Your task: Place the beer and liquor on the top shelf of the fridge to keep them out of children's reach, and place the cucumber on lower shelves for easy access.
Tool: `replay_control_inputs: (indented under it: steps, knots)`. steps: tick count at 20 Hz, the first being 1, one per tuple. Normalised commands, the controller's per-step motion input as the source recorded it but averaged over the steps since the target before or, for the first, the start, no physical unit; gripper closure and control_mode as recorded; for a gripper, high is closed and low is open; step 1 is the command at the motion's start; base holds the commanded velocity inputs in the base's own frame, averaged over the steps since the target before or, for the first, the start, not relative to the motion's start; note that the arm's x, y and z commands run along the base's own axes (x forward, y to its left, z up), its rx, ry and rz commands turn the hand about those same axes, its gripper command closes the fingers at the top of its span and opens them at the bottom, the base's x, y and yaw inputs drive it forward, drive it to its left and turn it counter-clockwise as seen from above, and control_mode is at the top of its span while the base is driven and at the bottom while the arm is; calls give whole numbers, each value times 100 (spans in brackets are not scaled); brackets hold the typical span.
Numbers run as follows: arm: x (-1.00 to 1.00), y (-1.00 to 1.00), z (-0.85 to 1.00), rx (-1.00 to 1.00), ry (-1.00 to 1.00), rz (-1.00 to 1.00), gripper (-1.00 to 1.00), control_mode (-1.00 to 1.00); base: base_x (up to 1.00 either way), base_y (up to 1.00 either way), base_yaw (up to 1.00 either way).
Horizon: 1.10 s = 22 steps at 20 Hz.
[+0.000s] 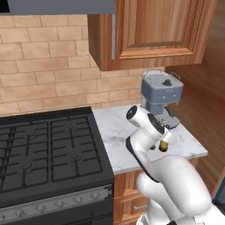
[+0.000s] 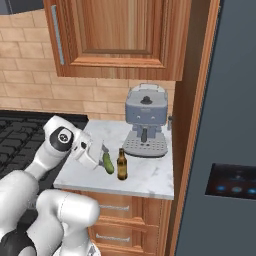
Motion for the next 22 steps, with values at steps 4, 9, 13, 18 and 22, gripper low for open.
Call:
replay_control_inputs:
  steps: [4,9,13,18,22]
  knots:
    - [30,-9,-21,0,0,-3,-100,-100,0,0,0]
    - [30,-3,-24,-1,0,-4,-100,-100,0,0,0]
    - [27,0,-25,-4,0,-5,-100,-100,0,0,0]
    - [23,-1,-20,-6,0,-5,-100,-100,0,0,0]
    - [18,-7,-15,-8,0,-4,-100,-100,0,0,0]
